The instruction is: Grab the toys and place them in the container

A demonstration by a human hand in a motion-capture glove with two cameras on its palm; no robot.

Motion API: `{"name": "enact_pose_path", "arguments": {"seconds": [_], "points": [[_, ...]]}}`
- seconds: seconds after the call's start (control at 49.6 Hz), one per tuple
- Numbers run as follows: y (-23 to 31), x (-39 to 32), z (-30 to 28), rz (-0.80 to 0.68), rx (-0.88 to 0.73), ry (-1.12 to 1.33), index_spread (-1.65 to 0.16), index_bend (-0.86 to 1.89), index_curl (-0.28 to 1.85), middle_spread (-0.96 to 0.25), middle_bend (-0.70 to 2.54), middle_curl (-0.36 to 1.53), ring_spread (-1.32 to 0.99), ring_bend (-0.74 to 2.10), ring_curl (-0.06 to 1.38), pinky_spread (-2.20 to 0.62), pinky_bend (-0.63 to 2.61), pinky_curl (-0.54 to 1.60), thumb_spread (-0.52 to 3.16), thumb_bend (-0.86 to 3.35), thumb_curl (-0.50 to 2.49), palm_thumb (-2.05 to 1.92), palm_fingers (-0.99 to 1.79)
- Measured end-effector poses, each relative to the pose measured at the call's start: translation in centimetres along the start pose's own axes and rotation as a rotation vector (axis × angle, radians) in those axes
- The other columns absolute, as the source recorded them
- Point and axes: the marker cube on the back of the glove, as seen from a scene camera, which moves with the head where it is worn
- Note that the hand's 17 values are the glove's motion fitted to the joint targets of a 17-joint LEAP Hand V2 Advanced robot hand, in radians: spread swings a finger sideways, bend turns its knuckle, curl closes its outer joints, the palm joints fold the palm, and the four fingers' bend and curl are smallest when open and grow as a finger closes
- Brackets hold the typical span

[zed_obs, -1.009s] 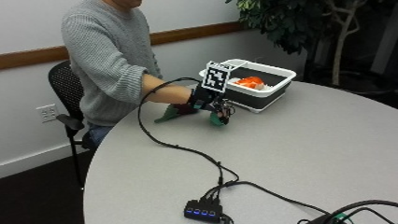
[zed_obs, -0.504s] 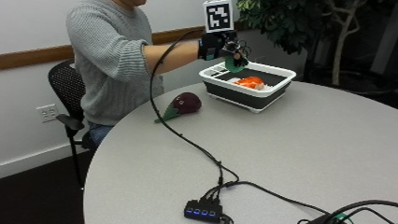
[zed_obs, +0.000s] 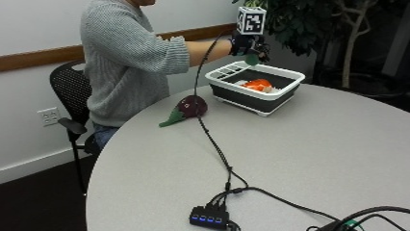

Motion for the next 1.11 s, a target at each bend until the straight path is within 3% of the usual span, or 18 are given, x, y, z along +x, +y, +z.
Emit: {"name": "enact_pose_path", "arguments": {"seconds": [0.04,0.061,0.141,0.343,0.524,0.766,0.968,1.109], "points": [[0.4,-0.3,0.6,-0.069,-0.036,-0.027,-0.37,0.33,0.47,-0.24,0.98,0.60,-0.51,0.97,0.45,-0.14,0.42,0.29,1.45,0.01,0.33,0.30,0.72],[0.5,-0.5,0.9,-0.074,-0.046,-0.030,-0.38,0.17,0.42,-0.24,0.93,0.58,-0.49,0.94,0.44,-0.12,0.49,0.31,1.41,-0.04,0.31,0.21,0.51],[1.3,-0.8,1.8,-0.055,-0.050,-0.026,-0.36,0.05,0.41,-0.24,0.70,0.53,-0.45,1.00,0.49,-0.09,0.72,0.39,1.33,-0.07,0.28,0.06,0.18],[5.9,1.0,2.5,-0.116,-0.045,-0.024,-0.36,0.12,0.30,-0.24,0.46,0.43,-0.40,1.03,0.45,-0.05,0.90,0.42,1.26,-0.03,0.28,-0.02,0.08],[10.4,2.3,1.7,-0.080,0.021,-0.071,-0.35,0.15,0.29,-0.24,0.40,0.41,-0.36,1.01,0.43,-0.03,0.94,0.42,1.26,-0.03,0.27,-0.03,0.05],[21.3,9.4,1.4,-0.001,0.120,-0.197,-0.36,0.19,0.31,-0.23,0.35,0.40,-0.33,0.98,0.41,-0.02,0.94,0.40,1.30,-0.03,0.26,-0.03,0.06],[25.8,8.3,9.2,0.045,0.055,-0.083,-0.37,0.20,0.34,-0.23,0.32,0.40,-0.31,0.92,0.38,-0.02,0.92,0.39,1.34,-0.01,0.26,0.00,0.09],[28.0,5.8,20.4,0.116,-0.171,0.020,-0.35,0.14,0.34,-0.19,0.18,0.37,-0.25,0.70,0.32,-0.01,1.08,0.42,1.37,0.00,0.27,0.02,-0.17]]}}
